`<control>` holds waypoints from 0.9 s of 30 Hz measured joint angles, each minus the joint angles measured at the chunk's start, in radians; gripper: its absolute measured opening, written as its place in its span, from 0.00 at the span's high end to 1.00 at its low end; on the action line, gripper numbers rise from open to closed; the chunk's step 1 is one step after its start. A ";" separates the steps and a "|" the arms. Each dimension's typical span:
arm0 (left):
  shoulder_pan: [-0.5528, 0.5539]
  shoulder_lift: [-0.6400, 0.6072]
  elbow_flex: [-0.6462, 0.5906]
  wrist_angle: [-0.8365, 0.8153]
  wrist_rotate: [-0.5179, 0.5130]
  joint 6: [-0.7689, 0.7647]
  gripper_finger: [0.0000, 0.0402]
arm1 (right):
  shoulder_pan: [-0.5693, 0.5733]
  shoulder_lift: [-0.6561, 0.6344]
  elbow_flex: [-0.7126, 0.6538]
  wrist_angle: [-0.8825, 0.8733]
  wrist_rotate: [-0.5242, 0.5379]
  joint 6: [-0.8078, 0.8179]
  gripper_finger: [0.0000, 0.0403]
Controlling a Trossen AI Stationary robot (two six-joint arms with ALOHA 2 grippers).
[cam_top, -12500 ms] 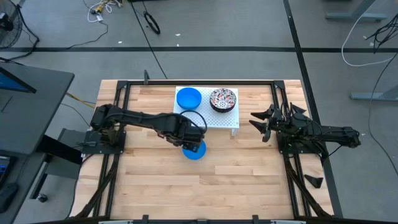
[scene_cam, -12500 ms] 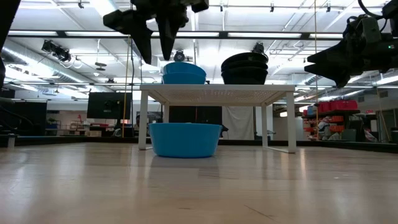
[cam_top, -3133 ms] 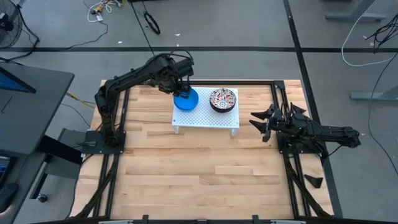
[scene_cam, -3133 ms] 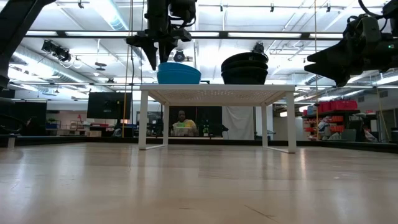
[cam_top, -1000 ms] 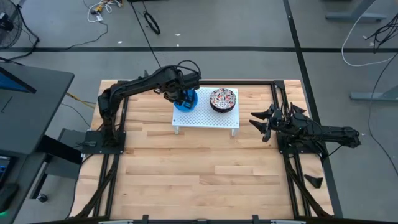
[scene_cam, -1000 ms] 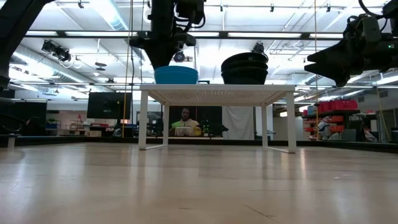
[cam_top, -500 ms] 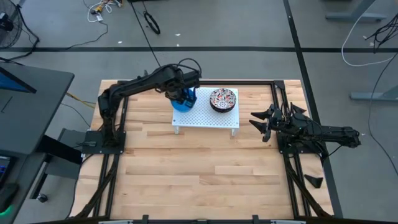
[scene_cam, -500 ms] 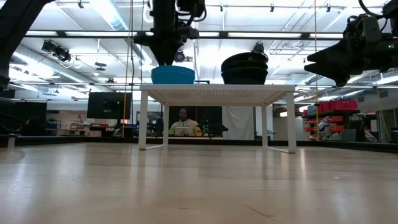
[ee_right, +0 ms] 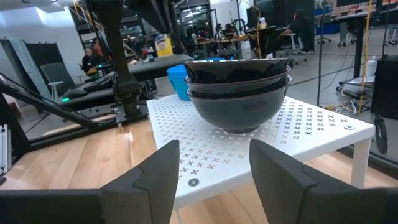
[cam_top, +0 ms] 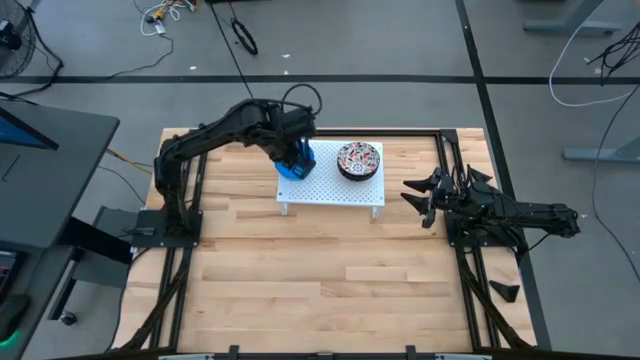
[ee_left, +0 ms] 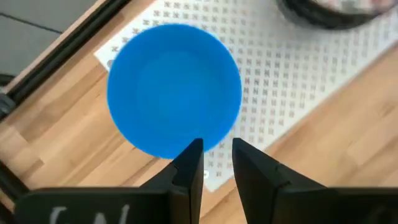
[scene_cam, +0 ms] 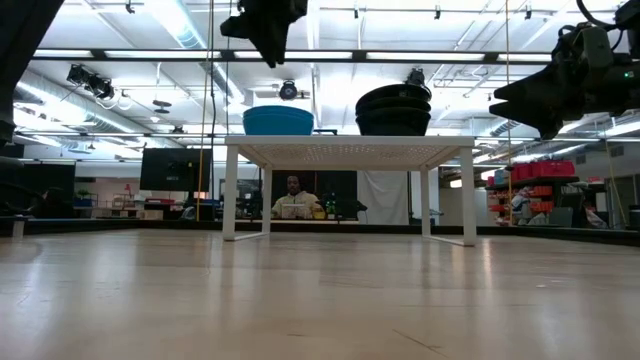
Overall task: Pick & Place Mini bowls
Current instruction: Stack the blue bowl on top of the other blue bowl on the shelf
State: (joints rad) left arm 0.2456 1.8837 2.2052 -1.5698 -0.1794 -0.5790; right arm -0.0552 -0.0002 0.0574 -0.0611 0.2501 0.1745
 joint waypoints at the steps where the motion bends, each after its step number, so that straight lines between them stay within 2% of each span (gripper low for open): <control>1: -0.004 -0.002 -0.008 -0.001 -0.001 0.012 0.78 | 0.000 0.000 0.000 -0.001 0.000 0.000 0.51; 5: 0.015 -0.007 -0.086 -0.001 -0.059 0.004 0.78 | 0.000 0.000 0.000 0.001 0.000 0.000 0.51; 8: 0.045 -0.008 -0.146 -0.001 -0.139 -0.040 0.78 | 0.000 0.000 0.000 0.000 0.000 0.000 0.51; 11: 0.075 -0.010 -0.176 -0.002 -0.235 -0.088 0.78 | 0.000 0.000 0.000 0.000 0.000 0.000 0.51; 14: 0.112 -0.010 -0.185 -0.001 -0.275 -0.119 0.78 | 0.000 0.000 0.000 0.000 0.000 0.000 0.51; 20: 0.171 0.000 -0.193 0.001 -0.238 -0.160 0.78 | 0.000 0.000 0.000 0.000 0.000 0.000 0.51; 27: 0.203 -0.001 -0.341 0.000 -0.102 -0.247 0.78 | 0.000 0.000 0.000 0.000 0.000 0.000 0.51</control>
State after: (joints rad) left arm 0.4488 1.8832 1.8640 -1.5695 -0.2818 -0.8258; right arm -0.0555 -0.0002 0.0574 -0.0608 0.2501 0.1745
